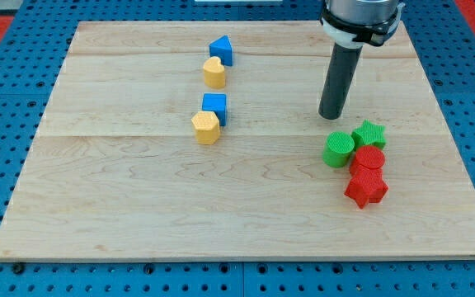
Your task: Place the green star in between green circle and red circle
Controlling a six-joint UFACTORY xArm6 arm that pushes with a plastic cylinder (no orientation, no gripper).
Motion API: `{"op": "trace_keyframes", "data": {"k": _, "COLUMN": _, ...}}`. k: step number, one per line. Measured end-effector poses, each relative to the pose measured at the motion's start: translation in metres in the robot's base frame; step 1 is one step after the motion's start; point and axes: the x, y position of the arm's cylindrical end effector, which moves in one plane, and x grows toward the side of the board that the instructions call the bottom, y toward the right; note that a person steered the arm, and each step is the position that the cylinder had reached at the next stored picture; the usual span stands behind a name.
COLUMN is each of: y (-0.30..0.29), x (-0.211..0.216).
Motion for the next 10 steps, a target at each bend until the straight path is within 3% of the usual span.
{"op": "trace_keyframes", "data": {"k": 3, "y": 0.039, "x": 0.013}}
{"op": "trace_keyframes", "data": {"k": 6, "y": 0.017, "x": 0.036}}
{"op": "trace_keyframes", "data": {"k": 7, "y": 0.035, "x": 0.004}}
{"op": "trace_keyframes", "data": {"k": 9, "y": 0.052, "x": 0.058}}
{"op": "trace_keyframes", "data": {"k": 10, "y": 0.031, "x": 0.062}}
